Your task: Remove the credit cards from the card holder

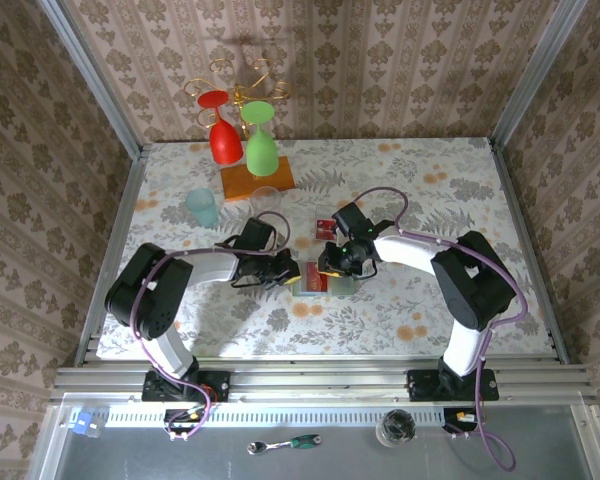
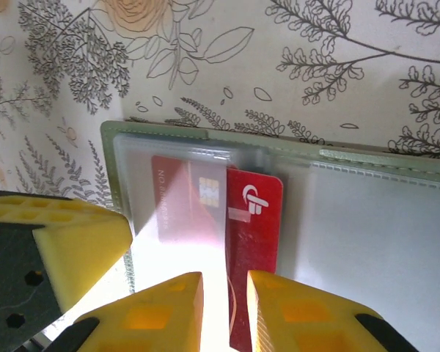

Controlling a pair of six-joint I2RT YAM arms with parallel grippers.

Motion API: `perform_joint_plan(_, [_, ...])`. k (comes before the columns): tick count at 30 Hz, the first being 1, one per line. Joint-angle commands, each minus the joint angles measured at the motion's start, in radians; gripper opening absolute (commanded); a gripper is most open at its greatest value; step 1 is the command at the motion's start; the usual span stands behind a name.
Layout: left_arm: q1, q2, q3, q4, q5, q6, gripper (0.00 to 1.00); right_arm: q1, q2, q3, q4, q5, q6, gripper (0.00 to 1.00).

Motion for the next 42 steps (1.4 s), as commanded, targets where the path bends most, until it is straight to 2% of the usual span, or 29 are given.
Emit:
perform_joint_plan(1, [-0.002,-0.022,0.045,-0.036,0.022,0.034,0.02,0.006,-0.034,0.016,-0.038,0.022,-0.011,0.23])
perform_joint_plan(21, [-0.054,0.056,0.11,-0.125,-0.034,0.073,0.0,-0.006,-0.023,-0.048,0.018,0.004,0.025,0.23])
perform_joint_plan(42, [-0.058,0.071,0.123,-0.185,-0.057,0.085,0.0,-0.028,0.033,-0.094,0.112,-0.067,0.057,0.25])
